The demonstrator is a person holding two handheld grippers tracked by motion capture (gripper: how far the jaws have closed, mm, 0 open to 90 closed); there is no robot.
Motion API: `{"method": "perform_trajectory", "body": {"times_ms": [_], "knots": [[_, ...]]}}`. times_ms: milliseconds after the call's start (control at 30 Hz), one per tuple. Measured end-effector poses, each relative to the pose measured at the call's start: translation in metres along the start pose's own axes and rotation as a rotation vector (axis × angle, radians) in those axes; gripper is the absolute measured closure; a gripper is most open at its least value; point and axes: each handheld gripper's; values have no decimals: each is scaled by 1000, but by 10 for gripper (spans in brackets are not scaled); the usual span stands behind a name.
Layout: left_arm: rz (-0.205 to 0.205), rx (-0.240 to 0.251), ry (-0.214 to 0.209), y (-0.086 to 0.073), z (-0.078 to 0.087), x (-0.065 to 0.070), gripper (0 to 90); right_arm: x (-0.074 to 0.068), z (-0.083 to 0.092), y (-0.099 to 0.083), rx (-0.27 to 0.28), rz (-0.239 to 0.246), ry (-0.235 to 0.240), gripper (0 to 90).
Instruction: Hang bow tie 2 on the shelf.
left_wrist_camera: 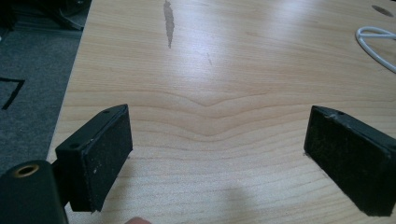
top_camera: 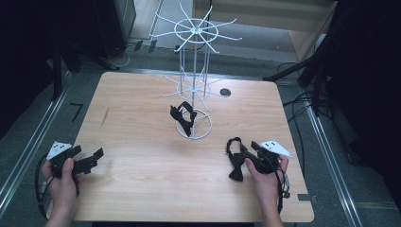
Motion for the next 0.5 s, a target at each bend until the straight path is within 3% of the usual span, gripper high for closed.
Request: {"method": "perform_trajectory", "body": {"times_ms": [133, 500], "knots": [[0, 0, 0, 0, 0, 0, 83, 1, -6, -3, -50, -28, 6, 586], [1, 0, 0, 0, 0, 0, 82, 0, -13, -6, -104, -50, -5, 645]]}}
Point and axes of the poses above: each handheld gripper's, and its own axes: z roughly backward along the jaws, y roughly out of its top, x roughly to its right, and after that the axes turned 15 degrees about y, right-handed
